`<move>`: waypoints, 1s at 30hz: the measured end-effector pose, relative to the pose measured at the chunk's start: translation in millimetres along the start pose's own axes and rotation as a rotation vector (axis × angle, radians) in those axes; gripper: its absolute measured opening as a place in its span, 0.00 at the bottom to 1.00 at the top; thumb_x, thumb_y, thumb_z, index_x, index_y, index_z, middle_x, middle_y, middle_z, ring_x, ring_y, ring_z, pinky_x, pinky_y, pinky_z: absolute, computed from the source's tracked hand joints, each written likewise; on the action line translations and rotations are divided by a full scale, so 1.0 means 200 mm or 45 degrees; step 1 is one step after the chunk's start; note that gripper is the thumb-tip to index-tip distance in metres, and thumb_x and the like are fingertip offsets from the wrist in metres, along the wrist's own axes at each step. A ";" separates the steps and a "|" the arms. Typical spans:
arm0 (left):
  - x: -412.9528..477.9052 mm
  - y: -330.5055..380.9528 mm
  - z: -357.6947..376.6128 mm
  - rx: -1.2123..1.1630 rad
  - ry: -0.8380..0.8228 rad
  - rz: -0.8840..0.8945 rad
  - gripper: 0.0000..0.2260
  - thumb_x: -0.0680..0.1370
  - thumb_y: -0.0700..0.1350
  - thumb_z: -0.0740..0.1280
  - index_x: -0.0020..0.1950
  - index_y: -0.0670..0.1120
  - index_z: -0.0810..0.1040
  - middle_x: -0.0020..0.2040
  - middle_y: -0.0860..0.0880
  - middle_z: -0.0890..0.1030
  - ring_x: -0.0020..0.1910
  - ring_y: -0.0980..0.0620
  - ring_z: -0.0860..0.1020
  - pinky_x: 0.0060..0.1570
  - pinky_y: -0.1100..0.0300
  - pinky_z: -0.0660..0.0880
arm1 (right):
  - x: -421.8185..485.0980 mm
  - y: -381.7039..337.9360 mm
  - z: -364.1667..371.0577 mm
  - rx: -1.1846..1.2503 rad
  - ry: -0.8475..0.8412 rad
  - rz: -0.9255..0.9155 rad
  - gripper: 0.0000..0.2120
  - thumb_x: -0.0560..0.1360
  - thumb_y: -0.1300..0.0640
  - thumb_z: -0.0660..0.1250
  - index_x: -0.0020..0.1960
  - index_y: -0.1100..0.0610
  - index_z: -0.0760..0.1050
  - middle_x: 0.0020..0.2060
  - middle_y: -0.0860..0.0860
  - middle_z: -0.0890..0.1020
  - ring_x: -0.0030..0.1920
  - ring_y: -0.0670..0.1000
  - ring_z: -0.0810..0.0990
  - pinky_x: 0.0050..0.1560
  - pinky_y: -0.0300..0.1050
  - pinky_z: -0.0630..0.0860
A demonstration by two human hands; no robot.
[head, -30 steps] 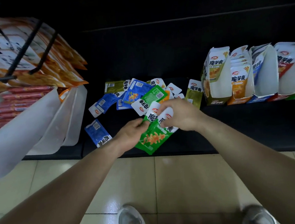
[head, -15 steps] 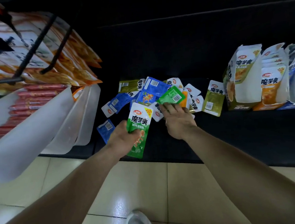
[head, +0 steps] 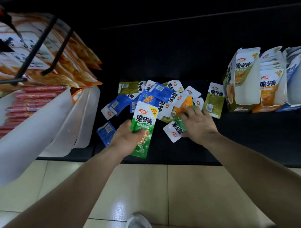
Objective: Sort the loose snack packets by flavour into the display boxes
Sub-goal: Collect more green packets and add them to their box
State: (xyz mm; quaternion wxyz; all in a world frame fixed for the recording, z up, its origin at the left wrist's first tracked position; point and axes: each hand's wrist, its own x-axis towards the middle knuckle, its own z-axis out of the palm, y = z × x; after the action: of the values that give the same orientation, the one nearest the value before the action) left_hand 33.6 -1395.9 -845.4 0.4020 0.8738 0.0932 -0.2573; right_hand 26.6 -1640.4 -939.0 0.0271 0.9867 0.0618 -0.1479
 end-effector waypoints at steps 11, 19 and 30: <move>0.00 0.01 0.02 0.024 -0.027 0.028 0.07 0.80 0.48 0.68 0.57 0.50 0.76 0.50 0.51 0.81 0.47 0.53 0.80 0.39 0.59 0.73 | -0.39 0.11 0.13 0.451 0.267 0.335 0.11 0.77 0.51 0.67 0.58 0.53 0.73 0.52 0.51 0.77 0.51 0.57 0.79 0.41 0.49 0.75; -0.02 0.04 0.05 0.044 -0.032 0.059 0.09 0.80 0.48 0.68 0.59 0.50 0.76 0.51 0.51 0.80 0.46 0.55 0.78 0.36 0.61 0.70 | -0.53 0.02 0.24 0.356 -0.153 0.126 0.35 0.73 0.32 0.61 0.75 0.47 0.61 0.72 0.48 0.61 0.69 0.53 0.64 0.67 0.54 0.69; -0.03 0.02 0.07 0.027 -0.055 0.037 0.08 0.79 0.48 0.68 0.57 0.49 0.76 0.49 0.51 0.81 0.46 0.53 0.80 0.36 0.59 0.72 | -0.52 0.09 0.20 0.421 -0.272 0.291 0.20 0.74 0.41 0.70 0.61 0.48 0.71 0.57 0.49 0.79 0.56 0.52 0.78 0.56 0.50 0.72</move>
State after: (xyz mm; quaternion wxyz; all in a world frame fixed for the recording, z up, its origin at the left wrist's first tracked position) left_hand 24.0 -1409.7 -846.7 0.3984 0.8735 0.0693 -0.2712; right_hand -80.9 -1673.1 -944.9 -0.1122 0.9570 -0.0787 -0.2555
